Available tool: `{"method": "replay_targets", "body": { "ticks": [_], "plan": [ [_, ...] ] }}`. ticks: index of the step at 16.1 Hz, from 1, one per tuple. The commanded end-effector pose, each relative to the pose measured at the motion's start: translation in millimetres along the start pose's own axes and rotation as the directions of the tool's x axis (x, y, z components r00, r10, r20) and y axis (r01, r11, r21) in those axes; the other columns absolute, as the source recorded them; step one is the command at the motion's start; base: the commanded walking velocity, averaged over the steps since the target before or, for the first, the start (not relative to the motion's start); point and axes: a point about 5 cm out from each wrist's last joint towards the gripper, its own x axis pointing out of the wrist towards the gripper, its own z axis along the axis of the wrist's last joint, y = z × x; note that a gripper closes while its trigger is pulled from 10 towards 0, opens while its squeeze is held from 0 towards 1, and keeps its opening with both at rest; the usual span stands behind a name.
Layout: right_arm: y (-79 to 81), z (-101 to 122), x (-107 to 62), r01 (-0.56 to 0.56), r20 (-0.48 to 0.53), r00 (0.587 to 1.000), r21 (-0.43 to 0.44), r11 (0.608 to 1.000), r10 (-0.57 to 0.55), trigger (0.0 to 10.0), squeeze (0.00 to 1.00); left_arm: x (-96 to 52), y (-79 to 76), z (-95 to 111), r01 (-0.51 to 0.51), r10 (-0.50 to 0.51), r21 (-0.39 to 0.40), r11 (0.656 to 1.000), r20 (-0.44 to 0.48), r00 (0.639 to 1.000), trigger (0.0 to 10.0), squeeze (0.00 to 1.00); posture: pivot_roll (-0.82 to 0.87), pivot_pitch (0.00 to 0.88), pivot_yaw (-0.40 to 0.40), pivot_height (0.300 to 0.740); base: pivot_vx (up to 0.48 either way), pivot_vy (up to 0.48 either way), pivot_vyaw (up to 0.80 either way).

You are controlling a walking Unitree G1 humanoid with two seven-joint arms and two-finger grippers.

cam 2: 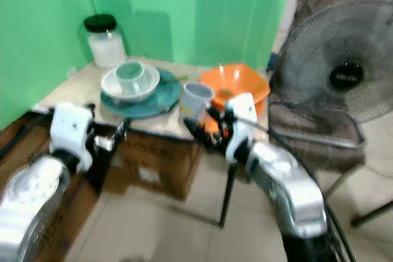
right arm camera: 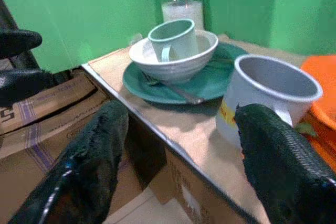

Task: Setting the table

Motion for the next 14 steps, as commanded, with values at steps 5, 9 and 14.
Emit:
{"method": "replay_targets", "body": {
  "ticks": [5,9,14],
  "plan": [
    [-14.2,-15.5,15.7,0.162,-0.111,0.981,0.005,0.987,-0.16,10.0,1.0,-3.6,-15.5,-5.6,0.204,-0.204,-0.014,0.979,-0.03,0.979,10.0,0.0,0.15,0.0,0.018,0.74,0.0,0.0,0.0],
    [-28.5,-21.3,28.8,0.234,-0.116,0.967,0.033,0.972,-0.229,10.0,1.0,-7.0,-23.5,-7.0,0.302,-0.304,-0.041,0.952,-0.037,0.952,10.0,0.0,0.14,0.0,0.013,0.74,0.0,0.0,0.0],
    [-37.7,-18.3,47.2,0.204,0.009,0.978,0.108,0.973,-0.206,10.0,0.75,-11.2,-23.1,-11.3,0.338,-0.339,-0.026,0.941,-0.069,0.938,10.0,0.0,0.15,0.0,0.006,0.74,0.0,0.0,0.0]
  ]
}}
